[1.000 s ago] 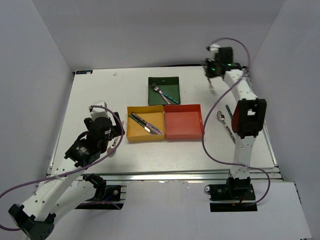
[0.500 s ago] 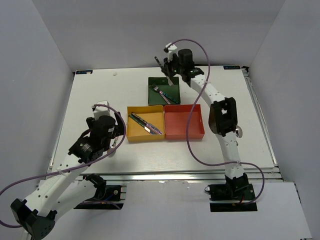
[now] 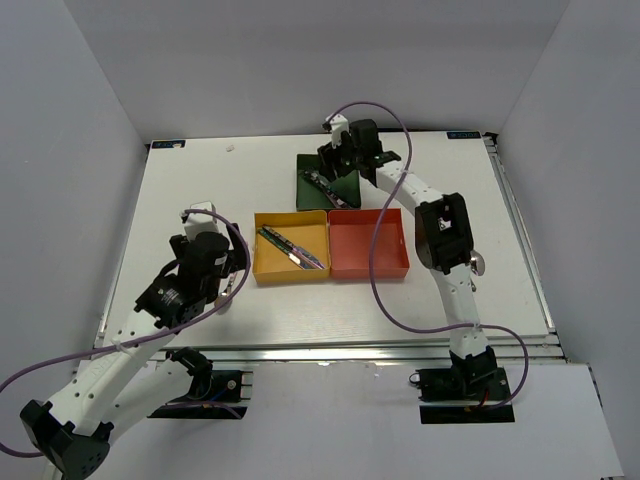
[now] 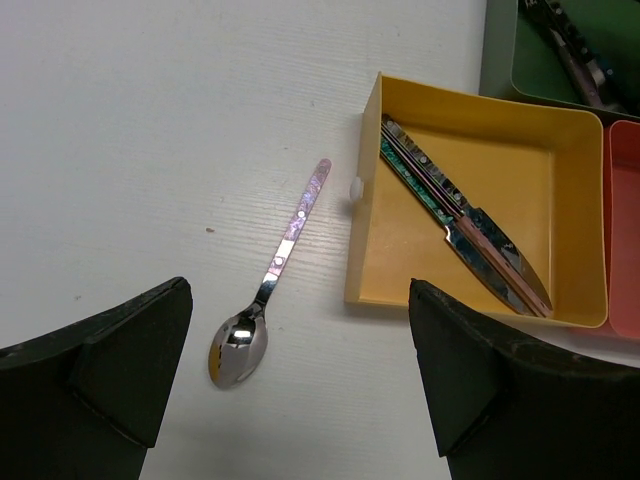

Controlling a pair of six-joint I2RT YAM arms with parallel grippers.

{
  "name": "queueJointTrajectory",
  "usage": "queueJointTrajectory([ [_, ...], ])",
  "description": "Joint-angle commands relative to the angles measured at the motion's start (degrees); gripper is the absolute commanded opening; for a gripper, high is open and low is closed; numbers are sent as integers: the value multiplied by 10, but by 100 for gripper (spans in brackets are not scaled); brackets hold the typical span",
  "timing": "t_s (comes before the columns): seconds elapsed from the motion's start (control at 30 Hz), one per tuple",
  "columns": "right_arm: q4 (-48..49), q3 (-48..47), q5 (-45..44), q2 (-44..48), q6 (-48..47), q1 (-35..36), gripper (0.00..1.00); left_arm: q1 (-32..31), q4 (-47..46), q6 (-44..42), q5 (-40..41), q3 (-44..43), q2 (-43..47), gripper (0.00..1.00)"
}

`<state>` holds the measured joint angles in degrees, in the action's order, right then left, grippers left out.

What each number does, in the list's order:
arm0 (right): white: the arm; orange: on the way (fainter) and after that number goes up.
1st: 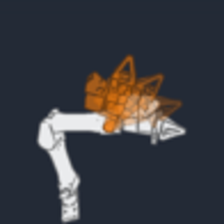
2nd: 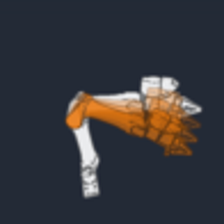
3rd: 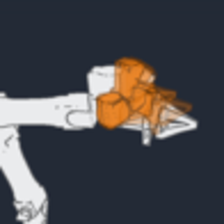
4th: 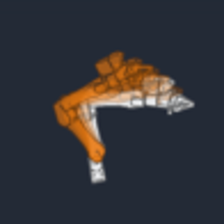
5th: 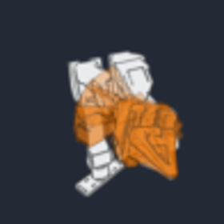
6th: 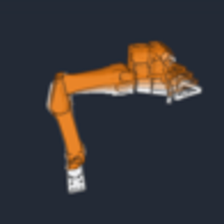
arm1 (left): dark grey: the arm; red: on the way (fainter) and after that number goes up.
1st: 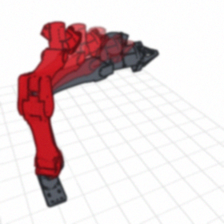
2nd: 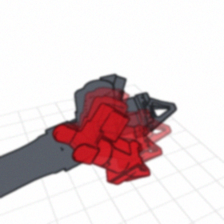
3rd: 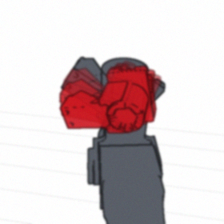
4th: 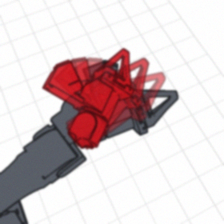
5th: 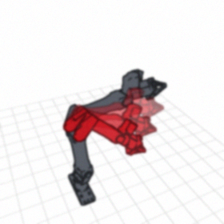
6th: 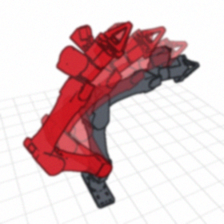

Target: Sort the eating utensils into containers

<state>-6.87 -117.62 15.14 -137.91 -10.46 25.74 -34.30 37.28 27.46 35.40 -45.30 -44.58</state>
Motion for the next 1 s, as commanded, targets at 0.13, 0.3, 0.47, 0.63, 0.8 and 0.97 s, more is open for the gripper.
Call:
queueJointTrajectory([
  [0.13, -2, -48, -37, 147, 46, 0, 89, -1, -3, 5, 18, 3, 6, 98],
  [0.3, -42, 119, -193, 304, 164, -2, 89, 6, -10, -14, -9, -5, -44, 98],
  [0.47, 19, 434, -121, 577, 200, -6, 89, 52, 17, -16, -63, -51, -115, 98],
  [0.63, 32, 620, -39, 768, 235, -6, 89, 222, -31, -25, -280, -38, -202, 98],
  [0.8, 1, 659, -8, 836, 222, -6, 89, 262, -51, -32, -365, -41, -291, 98],
  [0.97, -12, 670, 30, 853, 210, -6, 89, 278, -74, -22, -391, -36, -335, 94],
])
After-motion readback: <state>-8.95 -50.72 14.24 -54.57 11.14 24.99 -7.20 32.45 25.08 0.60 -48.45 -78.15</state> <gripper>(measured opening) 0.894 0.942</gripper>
